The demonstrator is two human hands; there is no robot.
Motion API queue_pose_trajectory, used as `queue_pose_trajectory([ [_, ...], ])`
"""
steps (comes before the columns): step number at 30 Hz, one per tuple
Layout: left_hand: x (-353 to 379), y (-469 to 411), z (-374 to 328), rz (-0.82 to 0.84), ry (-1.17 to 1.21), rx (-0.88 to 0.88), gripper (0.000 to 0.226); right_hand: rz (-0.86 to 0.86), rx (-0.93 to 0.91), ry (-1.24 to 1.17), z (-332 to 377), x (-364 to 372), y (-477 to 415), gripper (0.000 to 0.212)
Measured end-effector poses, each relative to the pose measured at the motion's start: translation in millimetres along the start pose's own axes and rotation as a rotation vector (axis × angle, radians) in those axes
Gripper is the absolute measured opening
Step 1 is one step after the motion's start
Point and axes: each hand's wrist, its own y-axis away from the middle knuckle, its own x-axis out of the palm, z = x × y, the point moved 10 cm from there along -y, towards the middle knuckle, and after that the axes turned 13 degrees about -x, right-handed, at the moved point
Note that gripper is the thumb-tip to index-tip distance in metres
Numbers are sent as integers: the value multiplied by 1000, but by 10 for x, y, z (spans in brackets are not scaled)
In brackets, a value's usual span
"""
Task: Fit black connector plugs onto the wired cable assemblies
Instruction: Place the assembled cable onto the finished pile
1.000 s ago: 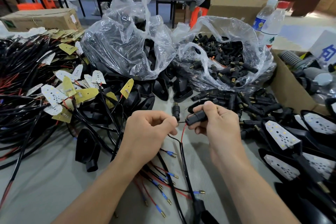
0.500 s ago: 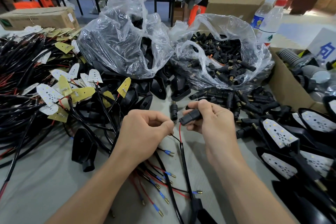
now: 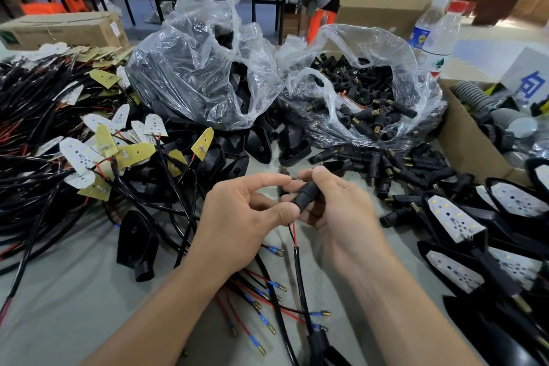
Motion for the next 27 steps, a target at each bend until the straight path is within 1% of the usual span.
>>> queue_pose_trajectory([
  [4,-2,17,-14,-26,-65,5,30,1,13,-52,10,-14,-8,18],
  [7,28,28,11,-24,-49,-17,23,-54,-13,-5,39,-97,-2,19],
  [10,79,34,47,-13,-21,-58,25,-29,-119,161,123,-102,-25,23],
  [13,107,-1,113,9,30,-147,14,31,-270,373,259,-69,-44,18],
  [15,131,3,134,57,110,-202,16,64,-332,431,343,-66,-63,17],
  [17,191,24,134,125,189,-250,11,78,-323,388,361,-100,-101,21],
  [19,291,69,160,209,270,-319,16,50,-282,318,346,-169,-148,24],
  [21,404,117,193,306,326,-390,23,-21,-258,252,350,-269,-192,27],
  [24,532,162,211,427,346,-432,31,-145,-276,219,398,-436,-230,27],
  [26,566,174,191,456,343,-432,32,-188,-288,203,397,-478,-239,27],
  [27,564,165,189,447,329,-428,28,-206,-290,193,387,-488,-241,27],
])
